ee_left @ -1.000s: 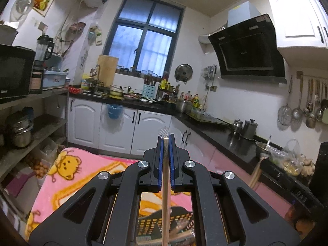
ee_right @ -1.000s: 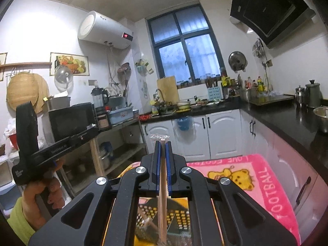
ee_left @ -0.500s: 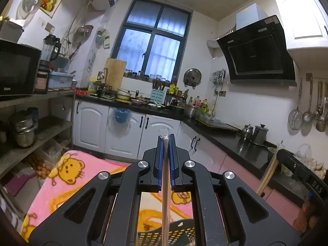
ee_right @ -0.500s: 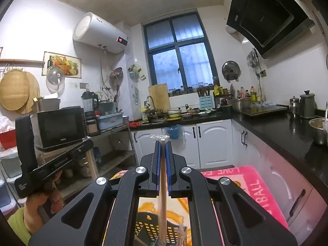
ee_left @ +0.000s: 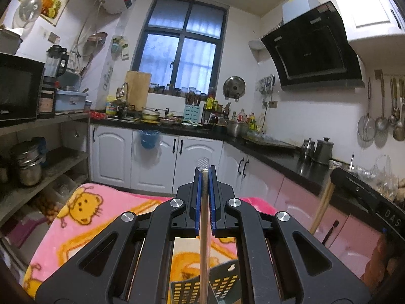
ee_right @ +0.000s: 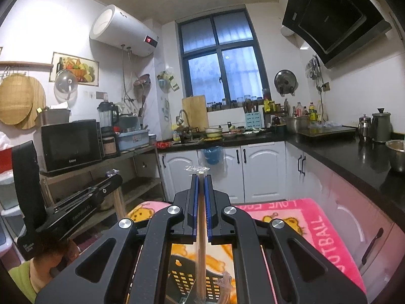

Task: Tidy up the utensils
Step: 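Lift the left tool's chopstick over the caddy while the right tool carries its chopstick there, then open the left tool to drop its chopstick into the caddy while the right tool releases its chopstick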

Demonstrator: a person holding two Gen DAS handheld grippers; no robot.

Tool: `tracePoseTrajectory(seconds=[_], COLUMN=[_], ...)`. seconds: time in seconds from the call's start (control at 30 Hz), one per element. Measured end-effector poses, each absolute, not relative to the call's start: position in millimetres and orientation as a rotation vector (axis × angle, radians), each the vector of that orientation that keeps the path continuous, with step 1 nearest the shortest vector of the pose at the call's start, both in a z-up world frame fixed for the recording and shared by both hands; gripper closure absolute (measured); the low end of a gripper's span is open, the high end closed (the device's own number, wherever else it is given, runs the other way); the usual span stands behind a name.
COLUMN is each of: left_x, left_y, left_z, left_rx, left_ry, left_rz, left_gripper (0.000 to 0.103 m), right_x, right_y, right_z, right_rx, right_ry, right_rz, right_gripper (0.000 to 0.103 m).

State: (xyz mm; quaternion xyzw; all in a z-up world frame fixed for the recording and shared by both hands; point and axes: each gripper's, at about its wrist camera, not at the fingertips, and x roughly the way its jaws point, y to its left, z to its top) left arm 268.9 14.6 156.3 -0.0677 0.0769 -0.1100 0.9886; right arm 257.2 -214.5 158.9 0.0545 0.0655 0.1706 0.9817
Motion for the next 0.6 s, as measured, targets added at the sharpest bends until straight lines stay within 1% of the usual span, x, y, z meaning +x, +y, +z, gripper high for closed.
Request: tracePoseTrajectory(seconds=[0.27,0.6], left_x=[271.7,268.5], left_y=[13.2,14.2], left_z=[134.9,120.9], left_rx=[-0.123,-0.119], left_ry=[0.196,0.24], left_rz=[-0.229,-0.236], left_gripper=[0.1,0.1], right_x=[262.9,262.3], right_y=[-209.6,-209.5], right_z=[138.9,126.0], right_rx=[0.116,0.119], right_ry=[0.186,0.252], right_rz=[0.346,0.339], right_gripper=[0.098,0.096])
